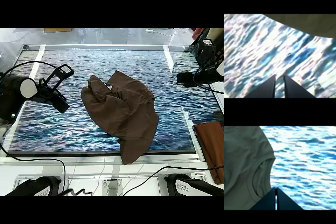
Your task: Fold the clothes and pants, and hang the long-sleeved shirts on hangers.
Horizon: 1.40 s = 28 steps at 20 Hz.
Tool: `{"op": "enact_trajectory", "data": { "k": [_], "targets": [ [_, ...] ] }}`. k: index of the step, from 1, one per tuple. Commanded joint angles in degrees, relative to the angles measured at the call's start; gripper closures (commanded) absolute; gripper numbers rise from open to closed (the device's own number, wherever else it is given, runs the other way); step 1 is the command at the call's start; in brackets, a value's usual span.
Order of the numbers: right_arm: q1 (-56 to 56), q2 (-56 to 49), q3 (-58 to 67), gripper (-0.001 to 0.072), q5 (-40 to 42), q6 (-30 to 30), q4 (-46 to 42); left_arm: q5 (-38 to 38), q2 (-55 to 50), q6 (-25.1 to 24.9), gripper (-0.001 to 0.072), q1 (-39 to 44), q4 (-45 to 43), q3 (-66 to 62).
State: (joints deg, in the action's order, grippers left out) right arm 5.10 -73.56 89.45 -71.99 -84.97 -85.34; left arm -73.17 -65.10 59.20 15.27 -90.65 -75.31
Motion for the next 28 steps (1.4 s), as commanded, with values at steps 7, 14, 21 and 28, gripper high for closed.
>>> {"op": "enact_trajectory", "data": {
  "k": [7,14,21,28],
  "targets": [
    [0.02,-0.02,0.00,0.0701,0.00,-0.02,0.00,0.02,-0.04,0.00,0.0591,-0.07,0.00,0.00],
    [0.02,-0.02,0.00,0.0701,0.00,-0.02,0.00,0.02,-0.04,0.00,0.0591,-0.07,0.00,0.00],
    [0.02,-0.17,0.00,0.0701,-1.05,0.72,4.02,0.02,-0.04,0.00,0.0590,-0.07,0.00,0.00],
    [8.92,-1.44,-14.47,0.0703,-11.58,18.56,8.28,0.04,-0.04,0.00,0.0590,-0.02,0.04,0.00]
  ]
}}
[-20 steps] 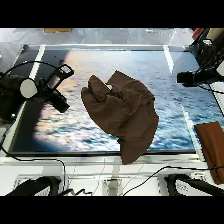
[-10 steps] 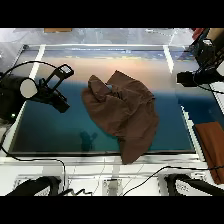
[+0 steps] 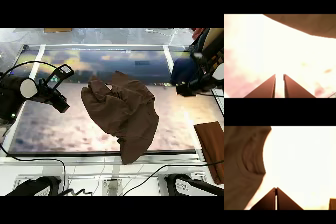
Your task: Fold the clothes and pants, and hang the long-sleeved shirts on hangers.
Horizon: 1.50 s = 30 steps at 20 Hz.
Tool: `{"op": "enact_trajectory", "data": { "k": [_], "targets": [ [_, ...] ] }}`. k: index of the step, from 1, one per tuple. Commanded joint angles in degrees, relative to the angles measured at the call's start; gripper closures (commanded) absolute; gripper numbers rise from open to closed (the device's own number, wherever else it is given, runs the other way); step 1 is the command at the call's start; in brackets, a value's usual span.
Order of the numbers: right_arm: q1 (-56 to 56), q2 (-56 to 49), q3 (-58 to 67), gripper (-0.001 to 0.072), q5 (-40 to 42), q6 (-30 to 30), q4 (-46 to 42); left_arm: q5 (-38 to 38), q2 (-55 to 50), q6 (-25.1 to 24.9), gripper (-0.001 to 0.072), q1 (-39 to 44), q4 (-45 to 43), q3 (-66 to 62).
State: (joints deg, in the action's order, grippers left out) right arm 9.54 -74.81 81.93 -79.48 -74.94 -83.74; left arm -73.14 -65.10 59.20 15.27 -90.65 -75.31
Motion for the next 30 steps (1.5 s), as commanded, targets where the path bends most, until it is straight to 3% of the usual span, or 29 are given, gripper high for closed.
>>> {"op": "enact_trajectory", "data": {
  "k": [1,3,5,6,7,8,11,19,21,23,25,27,30],
  "targets": [
    [7.02,-0.20,-10.38,0.0703,-5.40,12.76,12.87,0.02,-0.04,0.00,0.0591,-0.02,0.04,0.00],
    [11.82,-0.22,-17.68,0.0702,-6.16,18.93,25.64,0.02,-0.04,0.00,0.0590,-0.02,0.02,0.00],
    [14.16,-0.26,-23.96,0.0677,-0.72,18.40,28.41,0.00,-0.04,0.00,0.0590,-0.02,0.15,0.00],
    [14.38,-0.26,-26.67,0.0520,2.32,17.40,28.20,0.00,-0.13,0.00,0.0590,-0.02,0.33,0.00],
    [14.34,-0.26,-29.49,0.0283,5.64,16.92,28.00,0.09,-0.35,0.00,0.0590,-0.02,0.74,0.00],
    [14.01,-0.35,-31.80,0.0234,8.87,16.92,28.11,0.39,-0.70,0.00,0.0590,-0.02,1.38,-0.02],
    [13.75,-2.10,-35.50,0.0238,16.35,16.94,28.83,0.39,-2.56,0.02,0.0590,0.00,2.43,0.00],
    [13.73,-12.63,-35.36,0.0263,20.22,20.13,35.01,-0.20,-5.44,0.02,0.0583,0.00,5.95,0.00],
    [13.62,-13.84,-35.36,0.0267,20.37,22.69,38.14,0.15,-5.46,0.00,0.0535,0.00,6.29,0.00],
    [12.41,-14.14,-35.36,0.0326,20.06,24.76,39.34,0.55,-5.46,0.00,0.0455,0.00,6.29,0.02],
    [10.67,-14.14,-35.39,0.0341,19.96,26.67,39.10,0.46,-5.60,0.02,0.0454,0.00,6.32,0.02],
    [9.18,-14.12,-35.36,0.0404,19.87,28.50,39.17,0.46,-6.01,0.02,0.0454,0.00,6.38,0.02],
    [8.26,-13.97,-34.73,0.0406,17.05,30.12,38.93,0.42,-7.74,0.04,0.0454,0.00,9.38,0.02]
  ]
}}
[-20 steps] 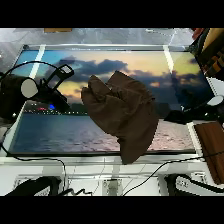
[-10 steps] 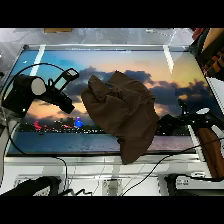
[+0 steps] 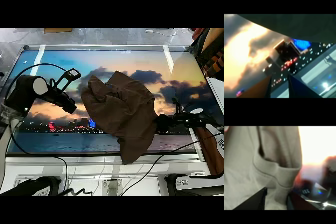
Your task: Fold the clothes and pants, and hang the long-sleeved shirts on hangers.
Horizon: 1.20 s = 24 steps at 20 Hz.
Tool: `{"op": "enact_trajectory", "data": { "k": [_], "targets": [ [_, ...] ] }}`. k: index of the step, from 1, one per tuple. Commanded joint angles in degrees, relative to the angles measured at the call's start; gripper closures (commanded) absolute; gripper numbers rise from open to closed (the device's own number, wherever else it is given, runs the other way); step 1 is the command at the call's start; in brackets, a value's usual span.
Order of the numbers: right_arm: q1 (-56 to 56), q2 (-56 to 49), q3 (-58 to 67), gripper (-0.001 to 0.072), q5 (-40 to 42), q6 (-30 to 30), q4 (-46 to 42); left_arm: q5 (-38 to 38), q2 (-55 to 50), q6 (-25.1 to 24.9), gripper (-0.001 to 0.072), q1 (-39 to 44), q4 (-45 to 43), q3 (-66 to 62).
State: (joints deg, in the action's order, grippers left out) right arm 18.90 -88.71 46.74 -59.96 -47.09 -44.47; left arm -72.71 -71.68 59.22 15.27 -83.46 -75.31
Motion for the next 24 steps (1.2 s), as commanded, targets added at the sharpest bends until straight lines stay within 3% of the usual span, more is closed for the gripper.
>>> {"op": "enact_trajectory", "data": {
  "k": [1,4,5,7,8,10,13,14,16,18,19,20,21,22,24],
  "targets": [
    [-1.07,-0.02,1.22,0.0406,-5.27,3.02,-0.79,-0.22,-2.05,0.00,0.0454,0.00,3.72,0.02],
    [-0.28,0.09,2.67,0.0406,-14.05,3.10,-3.15,-1.09,-3.82,0.00,0.0439,0.00,8.63,0.02],
    [0.28,0.11,2.25,0.0406,-16.48,2.95,-3.19,-1.07,-3.93,0.00,0.0355,0.00,10.12,0.02],
    [1.75,0.13,0.70,0.0406,-20.46,1.95,-3.06,-1.07,-3.87,0.02,0.0001,0.00,13.11,0.02],
    [2.25,0.15,-0.37,0.0407,-22.40,1.53,-2.86,-1.07,-3.87,0.28,-0.0002,0.00,13.77,0.02],
    [2.49,0.39,-2.89,0.0534,-23.74,1.49,-1.31,-1.05,-3.87,1.70,-0.0003,0.04,13.68,0.02],
    [2.49,0.48,-7.13,0.0547,-22.47,1.62,1.66,-0.94,-3.87,1.70,-0.0003,0.04,13.70,0.02],
    [2.49,0.48,-8.20,0.0522,-21.75,1.57,2.56,-0.81,-3.87,1.68,-0.0003,0.04,13.70,0.02],
    [2.47,0.48,-9.86,0.0356,-21.53,1.55,3.89,-0.83,-3.87,1.70,-0.0003,0.04,13.70,0.02],
    [2.23,0.48,-10.64,0.0374,-21.97,1.51,3.98,-0.85,-3.87,1.70,-0.0002,0.04,13.70,0.02],
    [1.66,0.48,-10.67,0.0406,-22.10,1.49,4.07,-0.85,-3.87,1.70,-0.0002,0.04,13.70,0.02],
    [0.81,0.50,-10.67,0.0482,-22.10,1.51,4.42,-0.83,-3.87,1.68,-0.0002,0.04,13.70,0.02],
    [-0.26,0.48,-10.60,0.0621,-21.86,1.60,4.68,-0.79,-3.89,1.68,-0.0001,0.04,13.70,0.02],
    [-1.53,0.50,-10.47,0.0701,-21.38,1.66,5.11,-0.81,-3.89,1.68,0.0000,0.04,13.68,0.02],
    [-4.13,0.76,-9.44,0.0701,-20.87,1.77,5.70,-0.61,-3.89,1.68,0.0002,0.02,13.66,0.02]
  ]
}}
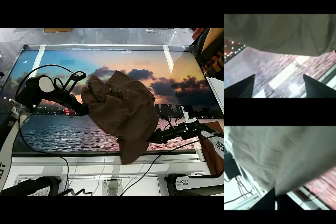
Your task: Fold the clothes and pants, and hang the long-sleeved shirts on hangers.
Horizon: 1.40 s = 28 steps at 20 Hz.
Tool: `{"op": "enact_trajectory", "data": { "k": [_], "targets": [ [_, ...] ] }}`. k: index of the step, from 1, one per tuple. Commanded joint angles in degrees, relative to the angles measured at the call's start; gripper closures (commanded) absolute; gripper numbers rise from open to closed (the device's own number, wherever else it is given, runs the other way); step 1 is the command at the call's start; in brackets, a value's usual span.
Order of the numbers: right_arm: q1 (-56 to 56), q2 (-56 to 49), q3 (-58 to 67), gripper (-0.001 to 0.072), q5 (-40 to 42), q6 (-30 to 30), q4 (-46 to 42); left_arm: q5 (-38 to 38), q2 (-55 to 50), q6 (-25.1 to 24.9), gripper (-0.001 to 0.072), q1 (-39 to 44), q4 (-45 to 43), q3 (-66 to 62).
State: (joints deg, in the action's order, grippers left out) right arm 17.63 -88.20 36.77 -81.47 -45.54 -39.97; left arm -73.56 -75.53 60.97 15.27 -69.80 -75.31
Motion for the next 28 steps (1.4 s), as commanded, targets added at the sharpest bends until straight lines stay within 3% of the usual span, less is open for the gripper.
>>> {"op": "enact_trajectory", "data": {
  "k": [1,3,5,10,16,18,21,28],
  "targets": [
    [-4.09,0.90,1.46,0.0702,1.05,0.04,1.27,0.66,-0.04,-0.07,0.0004,0.02,0.00,0.02],
    [-6.27,3.96,3.69,0.0703,3.45,-1.62,1.18,2.82,-0.02,0.22,0.0015,-0.13,-0.04,0.02],
    [-7.67,10.12,5.79,0.0703,7.26,-3.82,0.87,6.78,-0.02,3.69,0.0015,-0.92,-0.17,0.02],
    [-7.63,33.48,9.22,0.0703,17.22,-14.10,-6.40,12.72,-0.02,8.11,0.0015,-3.89,-0.20,0.02],
    [-7.61,53.70,10.43,0.0702,11.47,-27.63,-26.49,14.64,-2.54,12.35,0.0015,-4.15,0.02,0.04],
    [-7.63,57.02,10.43,0.0702,8.07,-30.82,-32.39,14.60,-5.25,12.39,0.0016,-3.80,0.07,0.04],
    [-7.61,58.58,10.43,0.0702,2.27,-34.58,-43.23,14.64,-10.08,16.44,0.0016,-3.21,0.09,0.04],
    [-7.63,58.51,10.43,0.0701,6.03,-34.58,-44.22,15.45,-20.06,16.39,0.0041,-2.95,1.40,0.02]
  ]
}}
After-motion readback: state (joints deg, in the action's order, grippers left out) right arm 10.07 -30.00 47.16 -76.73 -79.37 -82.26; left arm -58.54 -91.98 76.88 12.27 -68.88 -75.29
